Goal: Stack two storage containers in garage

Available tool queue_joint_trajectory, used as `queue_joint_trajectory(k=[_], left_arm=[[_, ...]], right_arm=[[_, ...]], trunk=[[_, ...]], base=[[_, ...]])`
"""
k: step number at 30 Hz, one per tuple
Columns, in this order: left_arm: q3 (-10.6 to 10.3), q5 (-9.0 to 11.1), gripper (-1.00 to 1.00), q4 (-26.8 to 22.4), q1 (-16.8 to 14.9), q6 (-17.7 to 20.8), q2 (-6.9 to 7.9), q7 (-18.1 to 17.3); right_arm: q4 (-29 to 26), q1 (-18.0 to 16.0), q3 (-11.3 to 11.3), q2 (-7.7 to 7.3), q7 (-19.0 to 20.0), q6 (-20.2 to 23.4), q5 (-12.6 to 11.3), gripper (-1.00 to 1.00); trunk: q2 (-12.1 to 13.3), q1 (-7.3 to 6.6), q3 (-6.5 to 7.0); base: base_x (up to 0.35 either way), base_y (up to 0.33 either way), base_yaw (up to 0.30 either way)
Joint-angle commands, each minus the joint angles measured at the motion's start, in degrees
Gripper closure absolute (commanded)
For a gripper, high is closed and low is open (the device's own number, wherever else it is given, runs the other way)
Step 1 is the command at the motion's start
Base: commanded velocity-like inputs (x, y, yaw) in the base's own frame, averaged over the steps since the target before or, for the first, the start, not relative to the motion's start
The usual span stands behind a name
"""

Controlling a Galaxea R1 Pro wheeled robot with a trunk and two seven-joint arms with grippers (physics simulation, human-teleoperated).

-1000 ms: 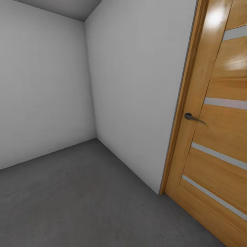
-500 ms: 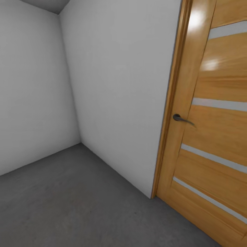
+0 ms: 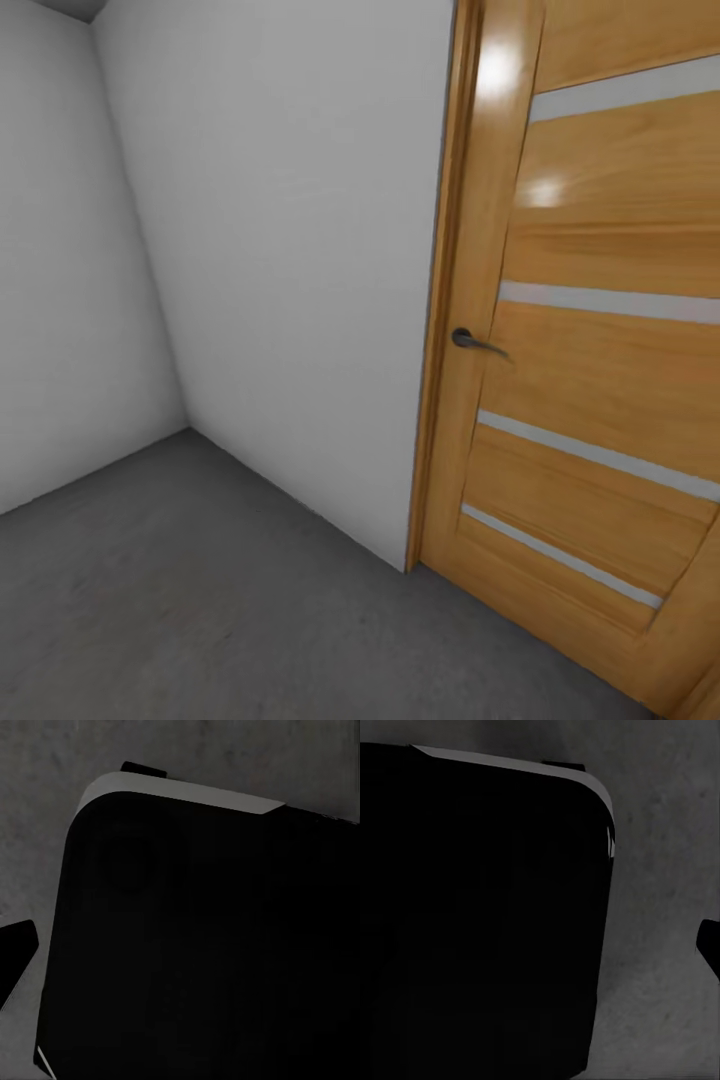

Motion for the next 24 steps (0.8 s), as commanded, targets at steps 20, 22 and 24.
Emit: queue_joint_trajectory(k=[20,22,24], left_arm=[[0.1,0.2,-1.0,0.0,0.0,-0.1,0.05,0.1],[0.2,0.2,-1.0,0.0,0.0,-0.1,0.06,0.1],[0.1,0.2,-1.0,0.0,0.0,-0.1,0.06,0.1]], right_arm=[[0.0,0.0,0.0,-0.1,0.0,-0.1,0.4,-1.0],[0.1,0.0,0.0,-0.1,0.0,-0.1,0.4,-1.0],[0.1,0.0,0.0,-0.12,0.0,-0.1,0.4,-1.0]], trunk=[[0.0,0.0,-0.04],[0.0,0.0,-0.04],[0.0,0.0,-0.04]], base=[[0.0,0.0,-0.288],[0.0,0.0,-0.288],[0.0,0.0,-0.288]])
